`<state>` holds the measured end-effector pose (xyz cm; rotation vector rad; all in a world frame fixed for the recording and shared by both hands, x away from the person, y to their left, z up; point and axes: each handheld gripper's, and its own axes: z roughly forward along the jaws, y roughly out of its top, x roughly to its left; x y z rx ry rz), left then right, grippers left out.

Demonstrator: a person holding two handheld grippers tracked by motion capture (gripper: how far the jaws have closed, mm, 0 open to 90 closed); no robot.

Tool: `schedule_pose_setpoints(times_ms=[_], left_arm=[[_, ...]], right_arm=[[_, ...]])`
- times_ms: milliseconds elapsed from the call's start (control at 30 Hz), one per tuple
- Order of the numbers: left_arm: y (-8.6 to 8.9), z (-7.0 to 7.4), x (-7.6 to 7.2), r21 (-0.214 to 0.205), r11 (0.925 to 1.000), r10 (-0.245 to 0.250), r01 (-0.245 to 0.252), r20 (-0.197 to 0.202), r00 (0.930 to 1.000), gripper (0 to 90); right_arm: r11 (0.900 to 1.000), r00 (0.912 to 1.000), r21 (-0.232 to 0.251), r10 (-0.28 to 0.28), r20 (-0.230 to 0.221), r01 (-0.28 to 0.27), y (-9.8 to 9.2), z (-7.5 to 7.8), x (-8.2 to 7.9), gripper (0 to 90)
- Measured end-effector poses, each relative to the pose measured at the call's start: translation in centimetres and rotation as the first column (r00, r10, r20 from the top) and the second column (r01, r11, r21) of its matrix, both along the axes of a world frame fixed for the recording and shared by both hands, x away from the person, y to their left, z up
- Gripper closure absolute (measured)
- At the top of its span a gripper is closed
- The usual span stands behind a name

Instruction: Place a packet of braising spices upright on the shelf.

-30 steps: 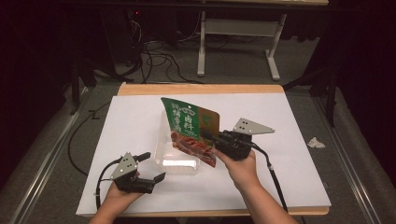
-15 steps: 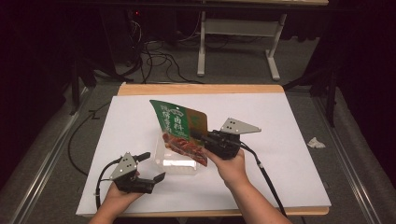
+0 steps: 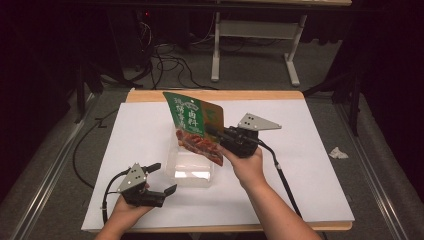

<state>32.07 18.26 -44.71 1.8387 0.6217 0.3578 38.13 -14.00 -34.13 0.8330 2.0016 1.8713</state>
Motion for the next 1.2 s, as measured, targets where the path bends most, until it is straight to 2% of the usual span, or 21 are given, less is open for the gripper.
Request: schedule_pose_setpoints(times_ms=[33, 100, 133, 167, 333, 467, 567, 900, 1200], left_arm=[[0.0, 0.0, 0.0, 0.0, 1.0, 0.0, 0.0, 0.0, 1.0, 9.2], [0.0, 0.0, 0.0, 0.001, 1.0, 0.002, -0.002, 0.004, 1.0, 9.2], [0.0, 0.0, 0.0, 0.001, 1.0, 0.002, -0.002, 0.004, 1.0, 9.2], [0.0, 0.0, 0.0, 0.004, 1.0, -0.003, 0.003, 0.0, 1.0, 9.2], [0.0, -0.1, 0.0, -0.002, 1.0, 0.001, -0.001, -0.003, 1.0, 9.2], [0.0, -0.1, 0.1, -0.007, 1.0, 0.0, 0.0, -0.004, 1.0, 9.2], [-0.1, -0.2, 0.1, -0.005, 1.0, -0.001, 0.001, -0.007, 1.0, 9.2], [-0.1, -0.2, 0.1, -0.003, 1.0, -0.001, 0.001, -0.008, 1.0, 9.2], [-0.1, -0.2, 0.1, 0.0, 1.0, -0.004, 0.004, -0.011, 0.9999, 9.2]], right_arm=[[1.0, 1.0, 0.0, 0.0, 0.0, 0.0, 0.0, 0.0, 0.0, 90.0], [0.9999, 0.9999, -0.012, -0.004, -0.013, 0.004, 0.3, -0.4, 1.2, 90.0], [0.9999, 0.9999, -0.012, -0.004, -0.013, 0.004, 0.3, -0.4, 1.2, 90.0], [0.9996, 0.9999, -0.027, -0.001, -0.014, 0.0, 0.5, -0.8, 2.1, 90.0], [0.9995, 0.9994, -0.032, 0.002, -0.034, -0.003, 1.0, -1.9, 3.8, 90.0], [0.9997, 0.9995, -0.026, -0.001, -0.031, 0.0, 1.2, -2.2, 4.3, 90.0], [1.0, 0.9993, 0.007, -0.005, -0.036, 0.006, 1.1, -2.4, 5.0, 90.0], [0.9998, 0.9994, 0.02, 0.007, -0.034, -0.007, 2.0, -3.6, 5.3, 90.0], [0.9991, 0.9982, 0.04, -0.01, -0.059, 0.013, 2.1, -4.7, 5.6, 90.0]])
